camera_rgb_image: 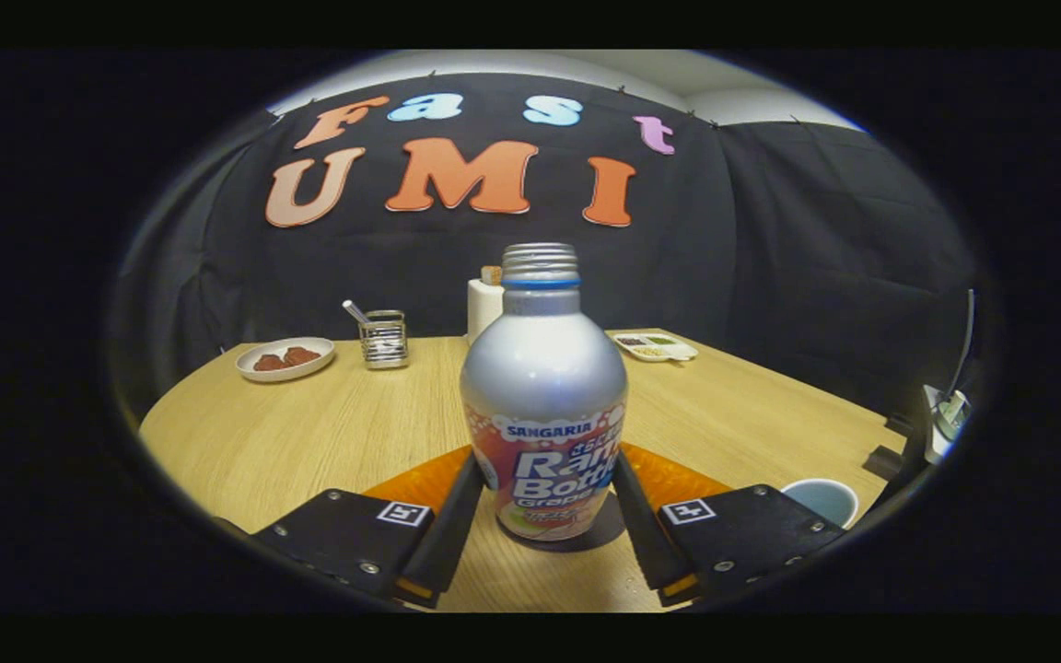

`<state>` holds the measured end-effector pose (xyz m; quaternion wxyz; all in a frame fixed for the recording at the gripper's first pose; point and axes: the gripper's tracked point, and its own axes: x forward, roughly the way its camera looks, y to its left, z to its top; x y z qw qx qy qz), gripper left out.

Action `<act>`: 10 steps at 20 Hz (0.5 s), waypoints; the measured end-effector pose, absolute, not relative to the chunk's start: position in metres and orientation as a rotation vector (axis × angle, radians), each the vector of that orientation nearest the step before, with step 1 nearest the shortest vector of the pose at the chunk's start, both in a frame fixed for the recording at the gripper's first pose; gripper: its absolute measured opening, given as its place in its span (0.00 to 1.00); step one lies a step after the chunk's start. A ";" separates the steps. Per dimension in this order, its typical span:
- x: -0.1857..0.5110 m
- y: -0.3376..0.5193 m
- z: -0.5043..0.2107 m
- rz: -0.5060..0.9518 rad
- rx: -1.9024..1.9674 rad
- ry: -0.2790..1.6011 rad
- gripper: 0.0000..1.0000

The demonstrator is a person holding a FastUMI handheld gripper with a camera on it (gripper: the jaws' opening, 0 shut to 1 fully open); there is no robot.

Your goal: Take the bottle from table, then pour the juice into the cup, finally place the bottle on the coaster

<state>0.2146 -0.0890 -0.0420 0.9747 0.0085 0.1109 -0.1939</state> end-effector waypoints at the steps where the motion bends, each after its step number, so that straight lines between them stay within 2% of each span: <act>1: 0.213 -0.093 -0.046 -0.399 0.027 0.230 0.77; 10: 0.204 -0.099 -0.056 -0.433 0.027 0.255 0.81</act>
